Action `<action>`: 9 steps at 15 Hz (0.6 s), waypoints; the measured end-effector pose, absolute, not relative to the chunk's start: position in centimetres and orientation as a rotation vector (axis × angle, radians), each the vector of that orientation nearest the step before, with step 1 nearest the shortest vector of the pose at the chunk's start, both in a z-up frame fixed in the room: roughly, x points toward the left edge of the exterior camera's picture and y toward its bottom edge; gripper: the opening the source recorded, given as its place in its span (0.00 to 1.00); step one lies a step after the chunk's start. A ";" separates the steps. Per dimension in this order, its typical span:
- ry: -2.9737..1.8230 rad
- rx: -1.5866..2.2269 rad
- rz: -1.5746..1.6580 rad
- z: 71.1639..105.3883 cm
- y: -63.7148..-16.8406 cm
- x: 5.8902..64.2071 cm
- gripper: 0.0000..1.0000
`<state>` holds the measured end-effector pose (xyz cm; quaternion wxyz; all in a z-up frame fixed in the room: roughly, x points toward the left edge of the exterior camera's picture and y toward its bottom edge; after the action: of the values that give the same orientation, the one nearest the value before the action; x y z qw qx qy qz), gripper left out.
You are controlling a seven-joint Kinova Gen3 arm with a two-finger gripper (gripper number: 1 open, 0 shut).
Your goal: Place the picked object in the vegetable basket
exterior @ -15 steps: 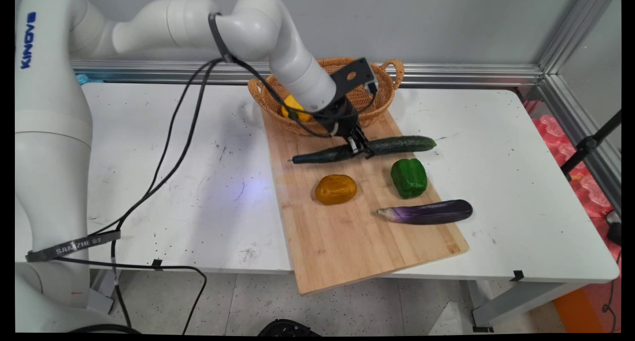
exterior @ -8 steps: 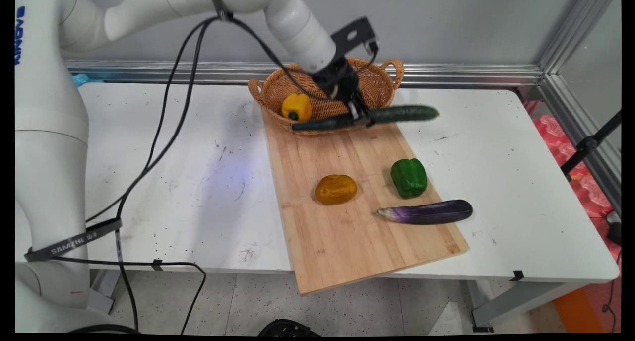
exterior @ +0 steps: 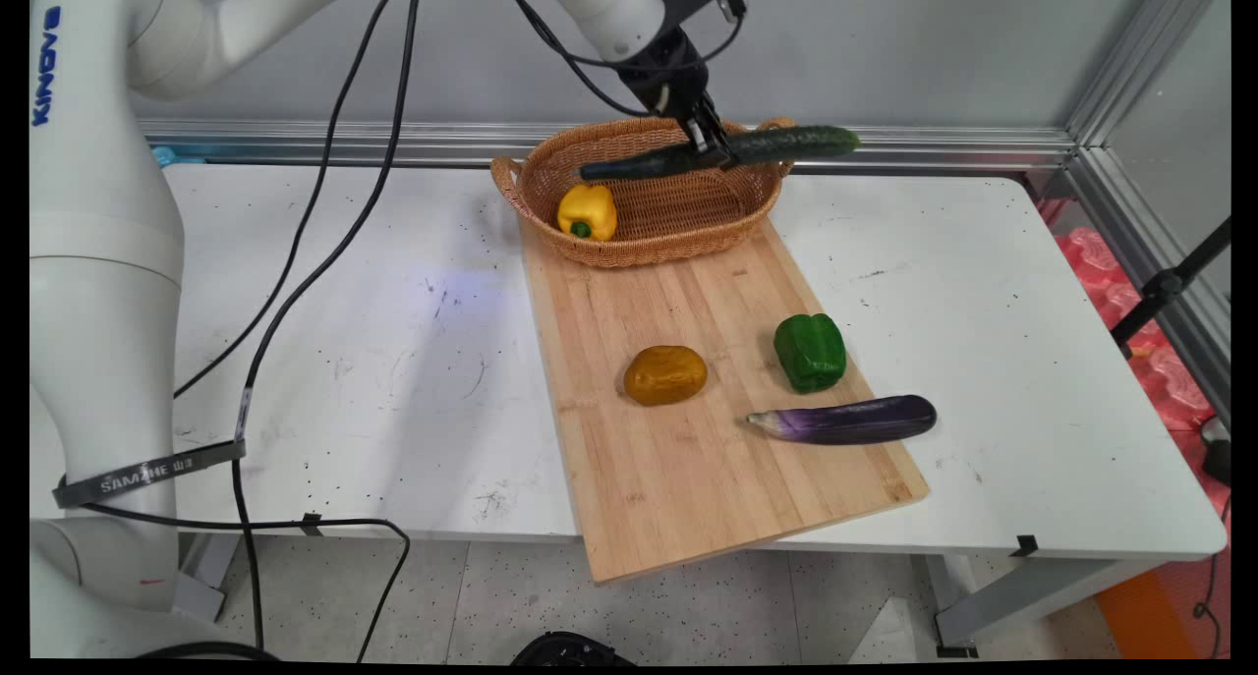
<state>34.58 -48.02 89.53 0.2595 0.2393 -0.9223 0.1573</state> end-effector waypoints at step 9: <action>-2.525 0.657 0.548 89.3 -52.3 39.2 0.00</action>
<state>39.20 -52.33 89.34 0.2357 0.2396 -0.9204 0.2000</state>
